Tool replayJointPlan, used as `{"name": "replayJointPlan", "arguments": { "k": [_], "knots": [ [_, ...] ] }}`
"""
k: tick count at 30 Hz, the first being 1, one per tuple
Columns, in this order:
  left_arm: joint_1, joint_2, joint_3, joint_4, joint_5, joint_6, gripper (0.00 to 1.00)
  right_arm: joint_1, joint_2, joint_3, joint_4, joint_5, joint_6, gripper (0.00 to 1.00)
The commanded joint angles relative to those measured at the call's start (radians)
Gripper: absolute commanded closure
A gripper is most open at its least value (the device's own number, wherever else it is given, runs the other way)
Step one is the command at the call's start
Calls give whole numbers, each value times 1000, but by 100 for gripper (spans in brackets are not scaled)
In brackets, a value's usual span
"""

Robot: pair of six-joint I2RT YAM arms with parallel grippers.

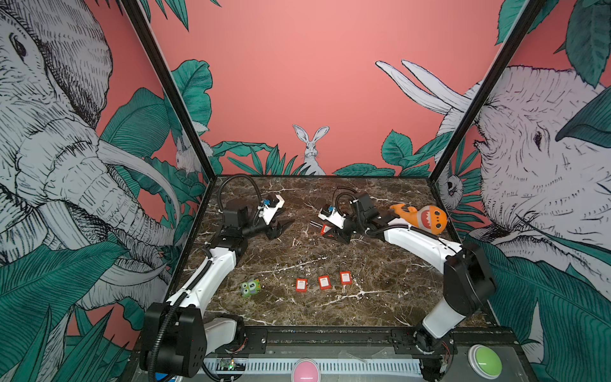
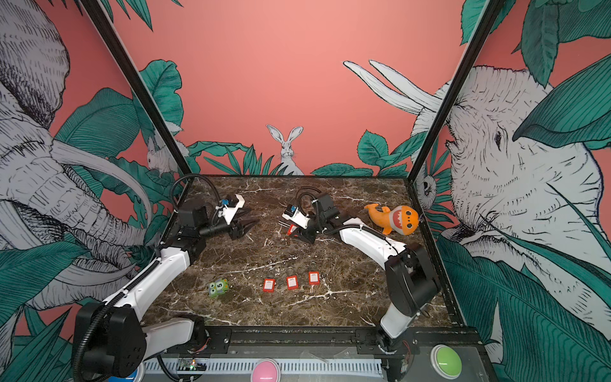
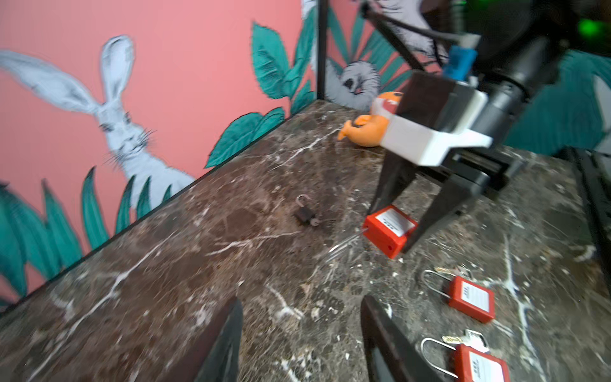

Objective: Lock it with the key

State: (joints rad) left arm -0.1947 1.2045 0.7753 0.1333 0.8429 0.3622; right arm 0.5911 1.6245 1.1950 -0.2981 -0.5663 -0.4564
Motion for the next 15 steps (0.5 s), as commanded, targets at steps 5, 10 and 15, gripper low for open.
{"name": "replayJointPlan", "arguments": {
  "k": [5,10,15],
  "knots": [
    [-79,92,97,-159,199,328,50,-16,-141,-52,-96,-90,-118,79],
    [-120,164,156,-283,231,408,50,-17,-188,-79,-99,-91,-129,81],
    [-157,213,169,-279,211,403,50,-17,-197,-71,-127,-102,-159,81]
  ]
}}
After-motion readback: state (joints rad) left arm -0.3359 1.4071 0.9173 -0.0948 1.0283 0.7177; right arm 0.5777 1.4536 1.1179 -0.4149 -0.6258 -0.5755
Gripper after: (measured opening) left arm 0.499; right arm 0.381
